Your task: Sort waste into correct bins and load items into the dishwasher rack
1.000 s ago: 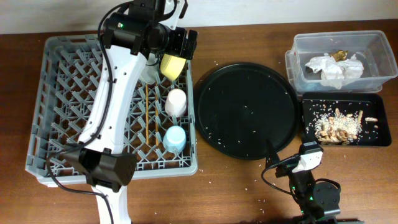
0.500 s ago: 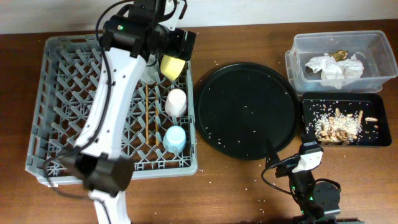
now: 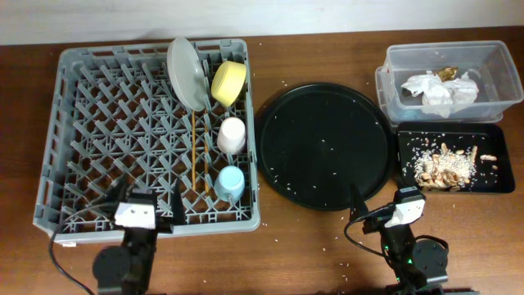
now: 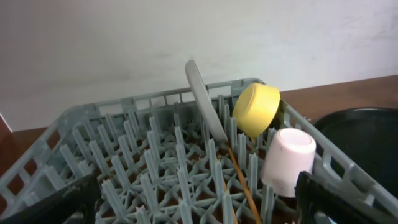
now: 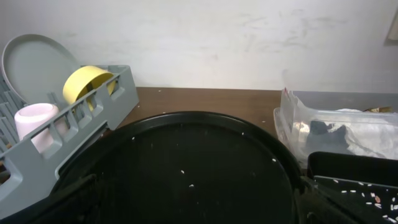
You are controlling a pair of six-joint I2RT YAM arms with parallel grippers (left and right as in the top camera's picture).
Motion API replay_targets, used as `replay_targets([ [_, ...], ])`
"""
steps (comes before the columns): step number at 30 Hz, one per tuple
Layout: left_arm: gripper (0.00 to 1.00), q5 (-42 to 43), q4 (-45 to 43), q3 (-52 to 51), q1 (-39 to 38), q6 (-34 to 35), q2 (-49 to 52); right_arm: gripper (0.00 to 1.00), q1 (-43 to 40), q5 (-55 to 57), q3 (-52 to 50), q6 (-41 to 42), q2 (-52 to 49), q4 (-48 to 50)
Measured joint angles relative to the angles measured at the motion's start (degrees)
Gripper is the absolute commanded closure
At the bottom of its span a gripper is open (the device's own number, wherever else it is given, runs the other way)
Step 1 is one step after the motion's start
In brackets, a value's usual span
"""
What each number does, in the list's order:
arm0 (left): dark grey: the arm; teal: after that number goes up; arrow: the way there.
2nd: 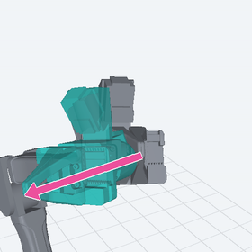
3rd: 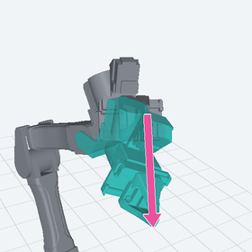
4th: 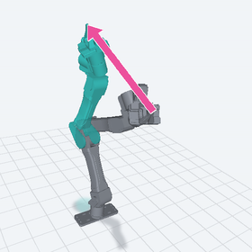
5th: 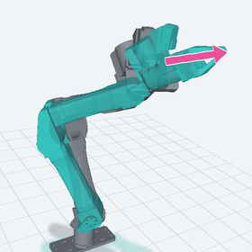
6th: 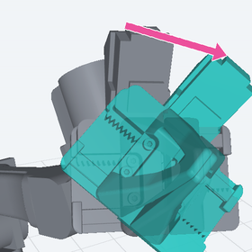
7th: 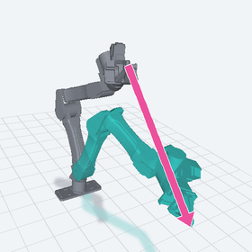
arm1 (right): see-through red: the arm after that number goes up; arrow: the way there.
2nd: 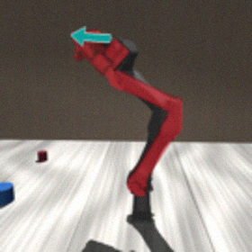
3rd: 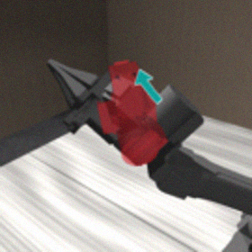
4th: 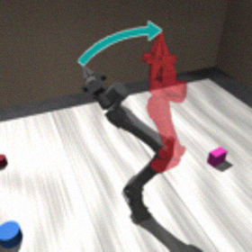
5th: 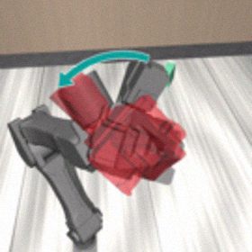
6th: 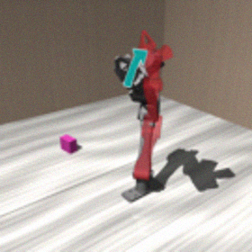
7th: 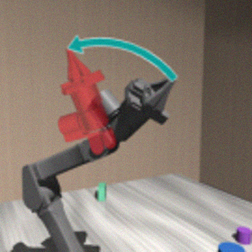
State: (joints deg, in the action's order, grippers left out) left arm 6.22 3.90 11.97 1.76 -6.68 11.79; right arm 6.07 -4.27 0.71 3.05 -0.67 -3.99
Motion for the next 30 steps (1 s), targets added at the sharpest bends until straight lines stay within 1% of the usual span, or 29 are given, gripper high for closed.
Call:
replay_targets([
  [2, 0.01, 0.1, -1.6, -4.1, 0.0, -1.2, -7.2, 0.02, 0.0, 0.0, 0.0, 0.0, 0.0, 0.0],
  [4, 0.01, 0.4, -3.9, -6.9, 0.5, -2.1, -10.6, 0.01, 0.0, 0.0, 0.0, 0.0, 0.1, 0.0],
  [5, 0.01, 0.5, -6.0, -8.7, 0.7, -2.6, -10.9, 0.02, 0.0, 0.0, 0.0, 0.0, 0.1, 0.0],
  [7, 0.01, 0.5, -6.1, -10.3, 0.7, -3.2, -11.0, 0.02, 0.0, 0.0, 0.0, 0.0, 0.1, 0.0],
  [9, 0.01, 0.5, -0.6, -11.0, 0.7, -4.3, -11.1, 0.02, 0.0, 0.0, 0.0, 0.0, 0.1, 0.0],
  [10, 0.01, 0.4, 0.0, -11.1, 0.7, -4.3, -11.1, 0.01, 0.0, 0.0, 0.0, 0.0, 0.1, 0.0],
  [30, 0.01, 0.4, 0.0, -11.1, 0.7, -4.5, -11.1, 0.02, 0.0, 0.0, 0.0, 0.0, 0.1, 0.0],
])
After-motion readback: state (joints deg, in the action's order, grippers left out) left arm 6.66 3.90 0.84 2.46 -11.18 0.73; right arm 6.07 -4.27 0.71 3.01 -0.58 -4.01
